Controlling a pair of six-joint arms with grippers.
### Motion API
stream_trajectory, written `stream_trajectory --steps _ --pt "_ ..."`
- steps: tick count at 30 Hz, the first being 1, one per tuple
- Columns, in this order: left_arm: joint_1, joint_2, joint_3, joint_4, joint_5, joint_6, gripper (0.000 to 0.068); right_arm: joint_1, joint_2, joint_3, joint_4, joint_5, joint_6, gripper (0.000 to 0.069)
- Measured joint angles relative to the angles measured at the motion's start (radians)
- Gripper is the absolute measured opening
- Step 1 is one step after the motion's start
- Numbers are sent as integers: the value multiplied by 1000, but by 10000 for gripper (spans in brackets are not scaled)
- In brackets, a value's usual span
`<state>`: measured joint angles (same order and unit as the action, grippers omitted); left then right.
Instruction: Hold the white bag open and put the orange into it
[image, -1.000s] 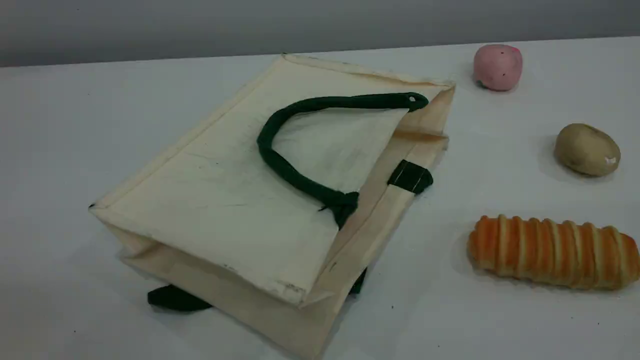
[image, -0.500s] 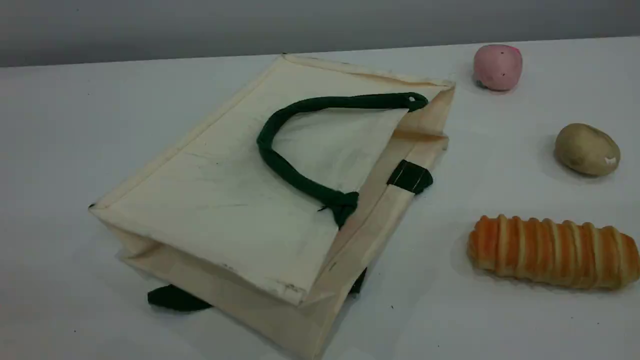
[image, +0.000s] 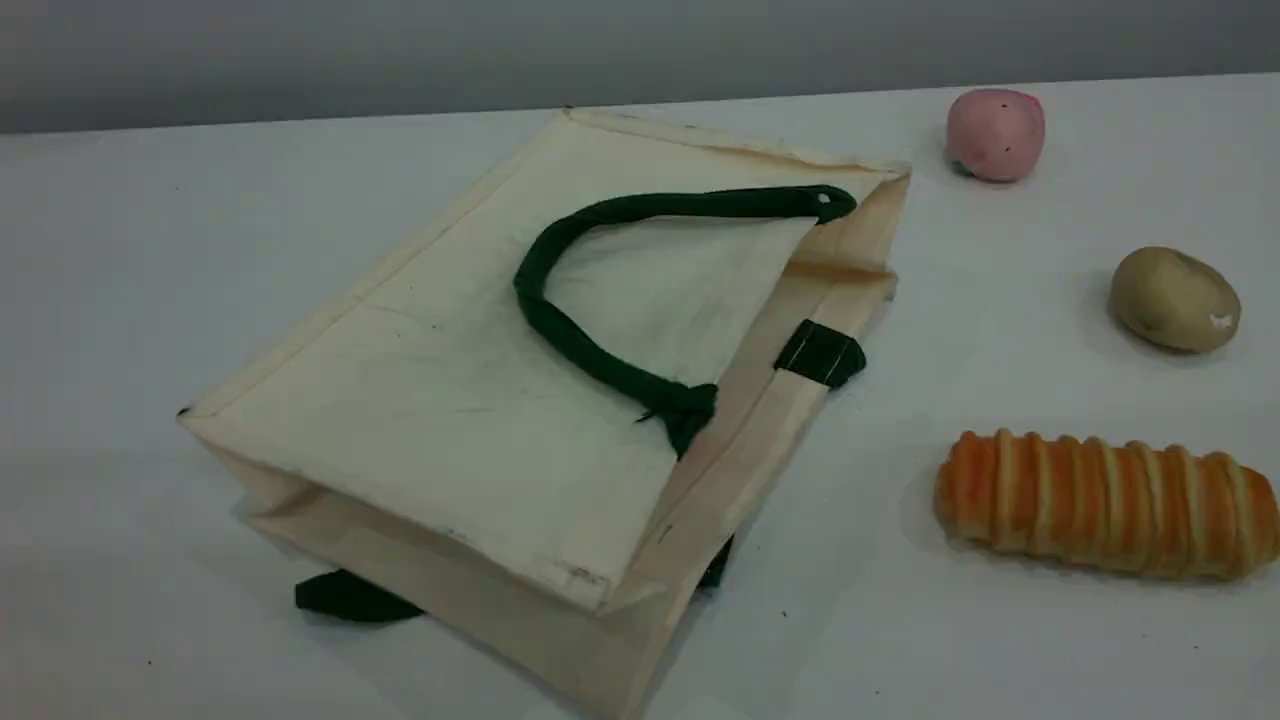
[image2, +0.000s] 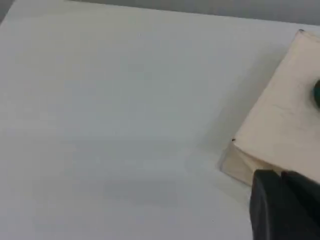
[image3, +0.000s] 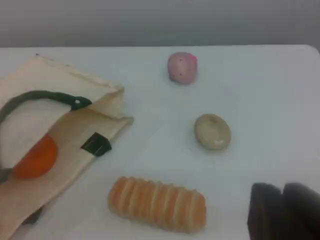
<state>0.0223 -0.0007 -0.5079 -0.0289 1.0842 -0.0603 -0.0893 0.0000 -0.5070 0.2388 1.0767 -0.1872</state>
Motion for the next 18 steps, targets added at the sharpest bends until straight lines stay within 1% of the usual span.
stream_trajectory --steps 5,18 --pt "-37 1 0 0 1 0 49 0 0 0 0 0 0 77" --pt "-34 1 0 0 1 0 50 0 0 0 1 -1 0 92"
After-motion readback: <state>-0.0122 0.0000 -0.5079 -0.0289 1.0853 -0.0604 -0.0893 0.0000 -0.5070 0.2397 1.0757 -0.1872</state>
